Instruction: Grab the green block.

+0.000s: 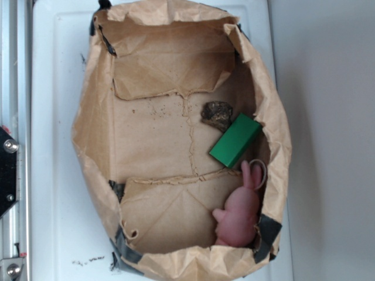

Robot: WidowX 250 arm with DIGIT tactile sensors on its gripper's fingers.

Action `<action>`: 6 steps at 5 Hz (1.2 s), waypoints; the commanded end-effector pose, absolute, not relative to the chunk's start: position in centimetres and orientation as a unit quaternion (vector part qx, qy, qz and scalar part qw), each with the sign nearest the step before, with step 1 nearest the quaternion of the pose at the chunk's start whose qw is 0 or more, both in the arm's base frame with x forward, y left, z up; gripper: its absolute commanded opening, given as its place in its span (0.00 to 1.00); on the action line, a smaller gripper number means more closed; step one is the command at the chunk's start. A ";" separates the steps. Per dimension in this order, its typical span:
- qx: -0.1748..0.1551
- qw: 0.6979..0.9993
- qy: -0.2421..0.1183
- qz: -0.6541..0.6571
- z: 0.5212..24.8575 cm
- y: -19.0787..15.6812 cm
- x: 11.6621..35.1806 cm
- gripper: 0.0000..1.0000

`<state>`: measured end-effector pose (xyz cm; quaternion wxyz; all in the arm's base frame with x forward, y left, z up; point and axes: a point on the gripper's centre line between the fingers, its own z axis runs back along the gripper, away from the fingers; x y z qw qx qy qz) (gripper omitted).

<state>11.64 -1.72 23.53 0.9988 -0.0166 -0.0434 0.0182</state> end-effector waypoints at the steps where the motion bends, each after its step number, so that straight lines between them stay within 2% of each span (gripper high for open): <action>1: -0.017 0.999 -0.043 0.018 23.5 -1.7 11.6 1.00; 2: -0.057 0.997 -0.048 0.027 24.8 0.7 16.6 1.00; 3: -0.071 0.994 -0.058 0.059 24.8 3.1 21.4 1.00; 4: -0.072 0.993 -0.067 0.067 23.7 5.1 25.7 1.00; 5: -0.054 0.992 -0.107 0.039 22.6 5.5 26.8 1.00; 6: -0.049 0.990 -0.123 0.053 21.4 5.5 27.5 1.00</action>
